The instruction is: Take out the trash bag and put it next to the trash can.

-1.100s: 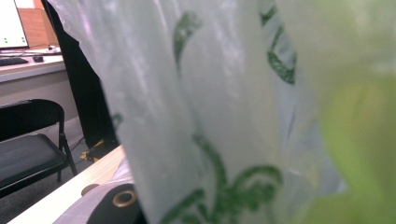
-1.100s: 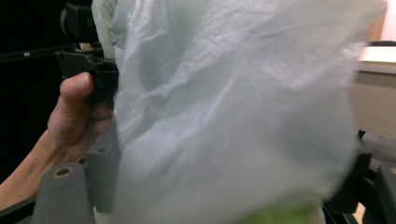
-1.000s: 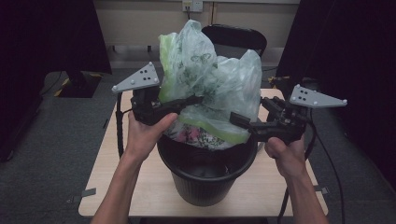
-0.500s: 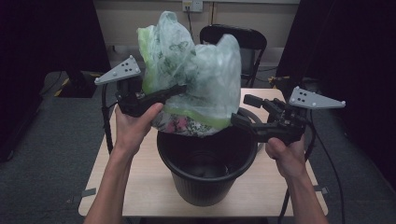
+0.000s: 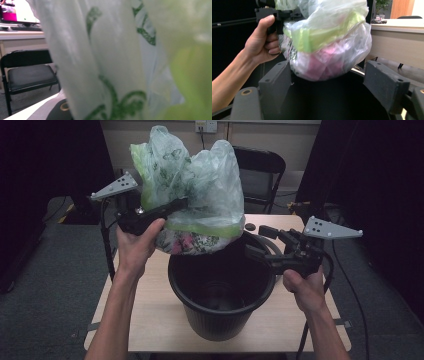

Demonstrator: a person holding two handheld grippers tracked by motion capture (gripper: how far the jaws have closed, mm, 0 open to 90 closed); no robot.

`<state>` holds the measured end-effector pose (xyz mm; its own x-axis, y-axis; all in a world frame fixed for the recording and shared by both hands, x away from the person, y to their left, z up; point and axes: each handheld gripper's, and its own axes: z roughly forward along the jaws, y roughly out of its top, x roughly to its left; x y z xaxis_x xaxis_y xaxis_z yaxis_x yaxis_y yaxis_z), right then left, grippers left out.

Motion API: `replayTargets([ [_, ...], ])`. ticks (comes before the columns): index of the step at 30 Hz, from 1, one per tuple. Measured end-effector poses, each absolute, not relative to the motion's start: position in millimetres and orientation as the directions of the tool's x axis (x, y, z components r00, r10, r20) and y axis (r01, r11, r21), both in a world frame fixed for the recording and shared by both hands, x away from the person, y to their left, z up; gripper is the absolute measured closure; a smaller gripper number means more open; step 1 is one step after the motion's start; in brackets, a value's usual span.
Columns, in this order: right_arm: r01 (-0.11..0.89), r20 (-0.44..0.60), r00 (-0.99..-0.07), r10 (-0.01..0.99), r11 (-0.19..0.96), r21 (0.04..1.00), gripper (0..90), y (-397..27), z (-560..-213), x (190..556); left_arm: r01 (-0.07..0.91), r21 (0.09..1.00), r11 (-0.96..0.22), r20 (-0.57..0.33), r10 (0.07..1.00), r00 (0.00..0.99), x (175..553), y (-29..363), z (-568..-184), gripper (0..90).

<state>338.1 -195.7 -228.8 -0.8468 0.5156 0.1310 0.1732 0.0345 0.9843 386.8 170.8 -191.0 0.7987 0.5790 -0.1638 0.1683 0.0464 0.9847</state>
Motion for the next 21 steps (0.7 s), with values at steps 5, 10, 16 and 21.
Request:
replayTargets([
  [5,0.182,0.131,-0.844,0.520,0.047,0.982,26.2,-197.4,-237.9,339.6,0.189,0.980,0.065,-0.190,0.592,0.783,394.7,173.7,-195.9,87.5],
  [10,0.194,0.140,-0.833,0.535,0.045,0.980,28.1,-203.3,-245.7,340.5,0.196,0.978,0.075,-0.200,0.606,0.770,399.1,178.0,-196.8,87.4],
  [16,0.222,0.162,-0.816,0.555,0.043,0.974,28.3,-212.9,-257.4,344.3,0.204,0.975,0.085,-0.212,0.625,0.752,407.6,182.3,-196.1,87.4],
  [21,0.226,0.165,-0.802,0.575,0.036,0.974,27.7,-218.9,-262.2,345.7,0.223,0.969,0.107,-0.238,0.638,0.733,419.7,186.3,-200.8,87.4],
])
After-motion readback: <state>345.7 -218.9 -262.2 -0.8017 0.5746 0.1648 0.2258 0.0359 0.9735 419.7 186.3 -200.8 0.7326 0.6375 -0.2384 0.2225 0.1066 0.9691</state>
